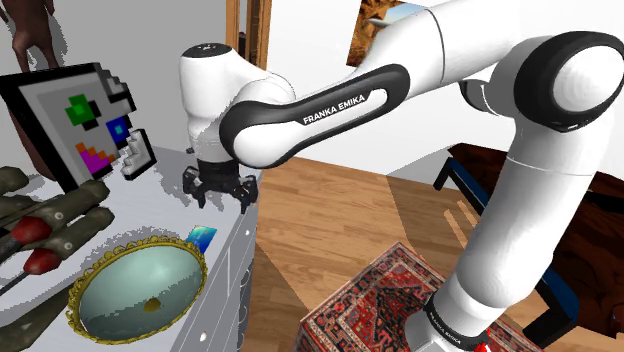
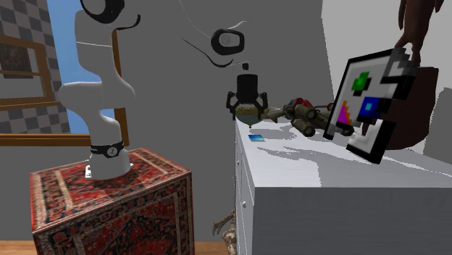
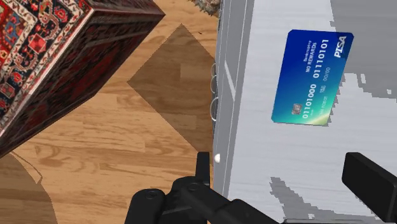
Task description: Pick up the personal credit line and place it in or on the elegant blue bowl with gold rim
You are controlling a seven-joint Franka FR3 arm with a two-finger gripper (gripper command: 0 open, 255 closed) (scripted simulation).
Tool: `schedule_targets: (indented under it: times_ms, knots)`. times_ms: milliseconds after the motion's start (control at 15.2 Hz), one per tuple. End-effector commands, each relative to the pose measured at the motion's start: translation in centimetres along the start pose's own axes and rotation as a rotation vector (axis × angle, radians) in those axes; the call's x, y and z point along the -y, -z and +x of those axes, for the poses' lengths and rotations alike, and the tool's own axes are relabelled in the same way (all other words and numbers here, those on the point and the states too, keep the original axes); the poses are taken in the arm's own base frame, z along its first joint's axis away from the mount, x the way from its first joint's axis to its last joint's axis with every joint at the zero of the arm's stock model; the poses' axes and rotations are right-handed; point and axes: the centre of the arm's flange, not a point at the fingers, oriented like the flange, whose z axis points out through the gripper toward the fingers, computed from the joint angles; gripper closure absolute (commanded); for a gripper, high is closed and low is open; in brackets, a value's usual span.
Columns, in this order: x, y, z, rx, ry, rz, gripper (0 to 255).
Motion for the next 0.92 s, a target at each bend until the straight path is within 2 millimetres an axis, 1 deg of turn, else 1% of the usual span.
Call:
schedule_targets:
  times_ms: [0, 132, 594, 660, 858]
  knots:
    - [2.5, -1.4, -0.2, -0.001, -0.046, -0.01, 0]
    - [4.7, -2.7, -0.4, 0.001, -0.081, -0.019, 0]
    - [4.6, -6.4, -0.4, 0.001, -0.081, -0.019, 0]
    - [4.6, -6.7, -0.4, 0.001, -0.081, -0.019, 0]
    - [4.6, -6.7, -0.4, 0.001, -0.081, -0.019, 0]
